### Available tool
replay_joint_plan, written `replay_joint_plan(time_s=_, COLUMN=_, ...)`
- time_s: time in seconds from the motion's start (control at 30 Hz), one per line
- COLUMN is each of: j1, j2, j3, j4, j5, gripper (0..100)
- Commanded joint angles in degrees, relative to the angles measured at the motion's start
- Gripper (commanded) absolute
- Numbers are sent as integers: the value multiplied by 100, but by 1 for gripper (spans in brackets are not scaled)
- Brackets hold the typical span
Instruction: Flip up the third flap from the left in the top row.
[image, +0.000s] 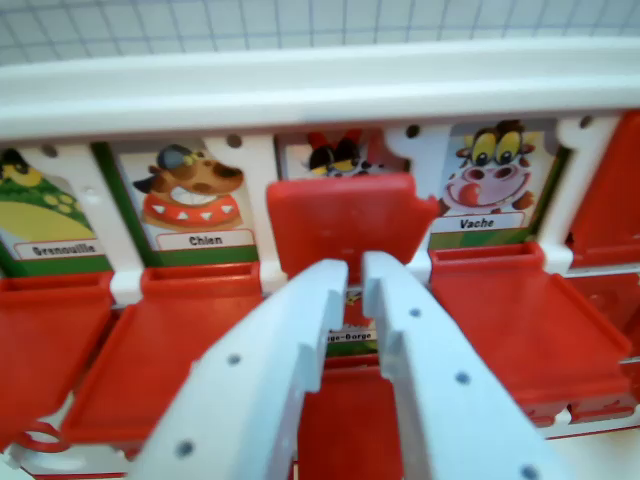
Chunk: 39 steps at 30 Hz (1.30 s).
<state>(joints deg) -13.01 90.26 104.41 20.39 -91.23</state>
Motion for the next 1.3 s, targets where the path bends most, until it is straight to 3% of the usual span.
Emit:
replay_joint_plan(time_s=0.0, j1=-53, j2=53, j3=-729, j4=-114, j5=35, gripper=1)
replay_joint_plan(time_s=0.2, j1=-53, j2=9, j3=-826, j4=-88, j5=-26, gripper=1)
replay_joint_plan(time_s=0.5, j1=141, j2=1450, j3=-703, j4=1090, j5=-35, gripper=1)
replay_joint_plan(time_s=0.97, j1=844, j2=6601, j3=2065, j4=2637, j5=-299, gripper=1)
replay_joint_plan(time_s=1.07, j1=958, j2=7567, j3=2479, j4=3252, j5=-299, gripper=1)
replay_joint_plan(time_s=1.17, j1=1011, j2=8358, j3=2689, j4=3876, j5=-167, gripper=1)
replay_joint_plan(time_s=1.27, j1=1125, j2=9158, j3=3120, j4=4157, j5=-220, gripper=1)
